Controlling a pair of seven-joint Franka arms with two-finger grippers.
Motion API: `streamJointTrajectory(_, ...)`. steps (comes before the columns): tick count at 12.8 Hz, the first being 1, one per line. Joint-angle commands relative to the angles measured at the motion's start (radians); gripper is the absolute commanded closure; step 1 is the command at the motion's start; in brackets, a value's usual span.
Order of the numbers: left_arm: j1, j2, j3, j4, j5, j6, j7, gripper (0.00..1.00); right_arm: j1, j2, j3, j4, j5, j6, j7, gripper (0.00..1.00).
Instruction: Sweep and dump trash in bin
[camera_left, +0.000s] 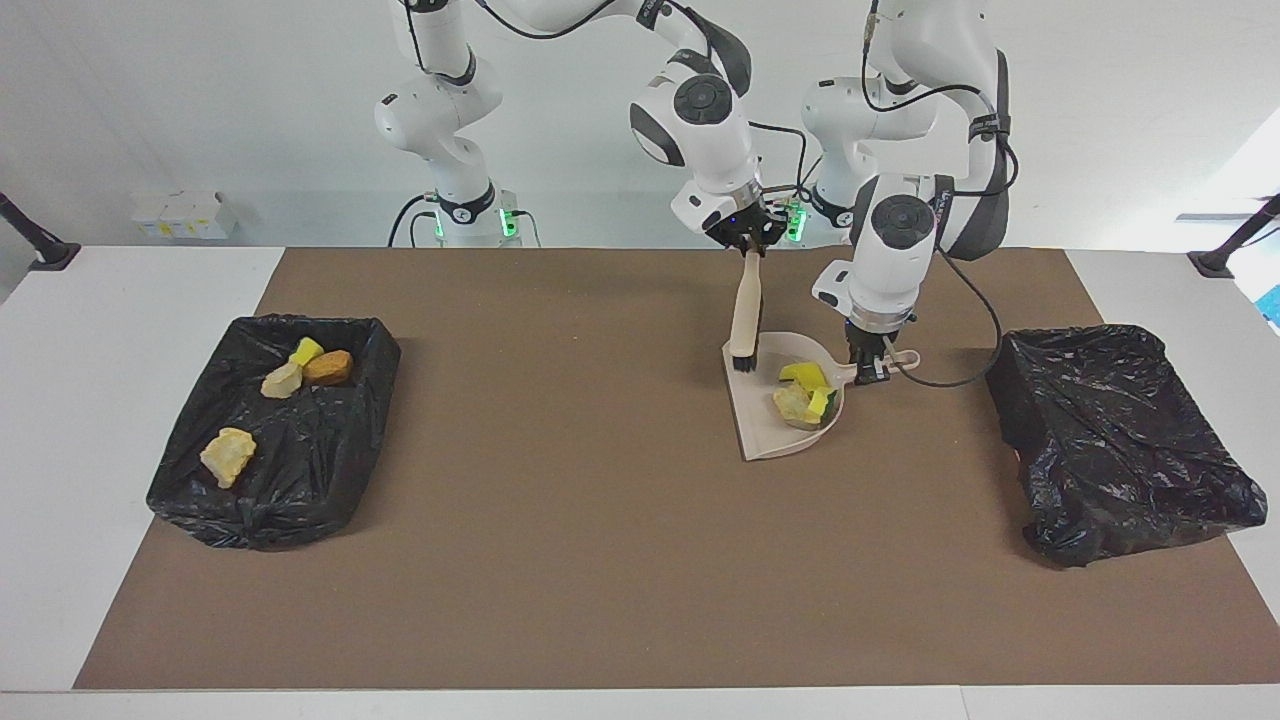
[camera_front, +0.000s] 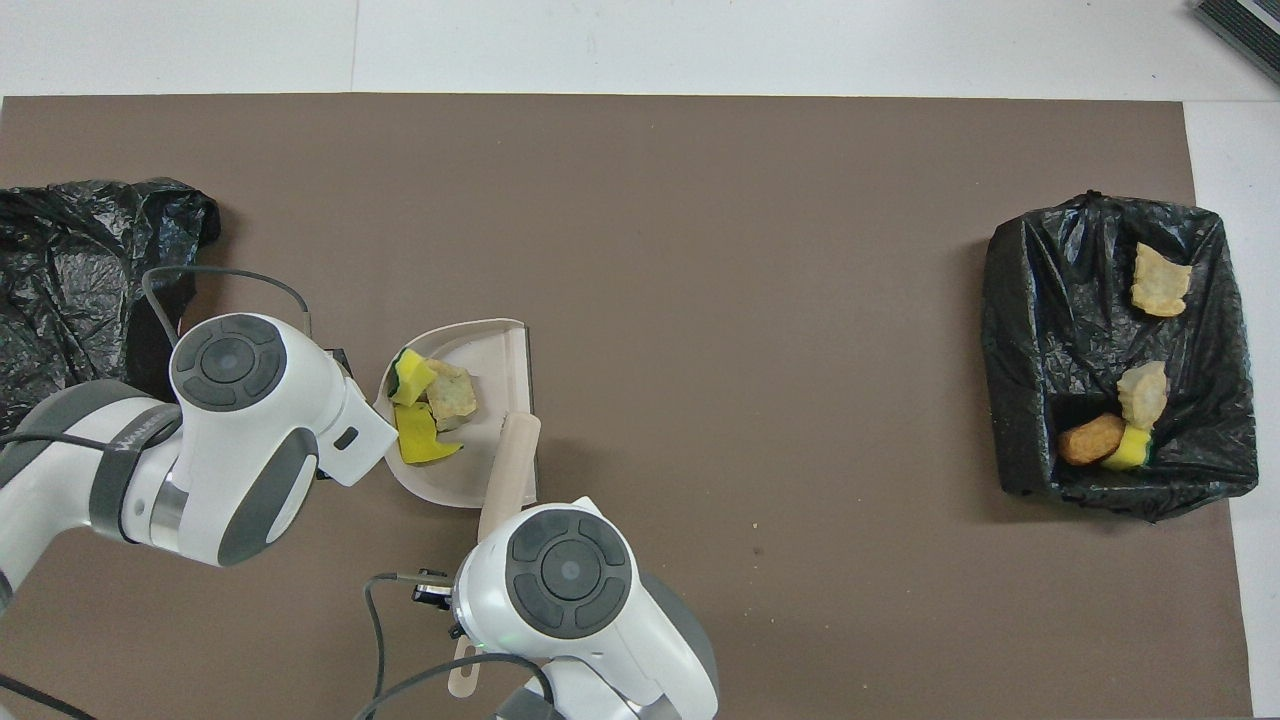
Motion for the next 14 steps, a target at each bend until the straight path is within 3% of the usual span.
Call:
streamJointTrajectory(1, 0.002, 0.005, 0.037, 0.021, 0.016, 0.005, 0.05, 1.0, -0.02, -0.048, 0.001, -0.016, -0.062, -0.144, -0.002, 1.0)
streamJointTrajectory(5, 0.004, -0.017, 0.109, 0.073, 0.002, -0.071, 0.141, 1.0, 0.006, -0.13, 0.012, -0.154, -0.233, -0.177, -0.003, 1.0)
streamJointTrajectory(9, 0.002, -0.064, 0.229, 0.15, 0.002, -0.119, 0.312, 1.0, 0.109, -0.114, 0.01, -0.295, -0.341, -0.042, 0.015, 1.0)
streamJointTrajectory(12, 0.002, -0.064, 0.356, 0.239, 0.001, -0.165, 0.432, 1.0, 0.104, -0.099, 0.01, -0.3, -0.369, -0.034, 0.015, 0.99)
streamJointTrajectory(14, 0.002, -0.06, 0.443, 0.285, -0.005, -0.162, 0.495, 1.0, 0.098, -0.09, 0.01, -0.28, -0.372, -0.049, 0.004, 0.01)
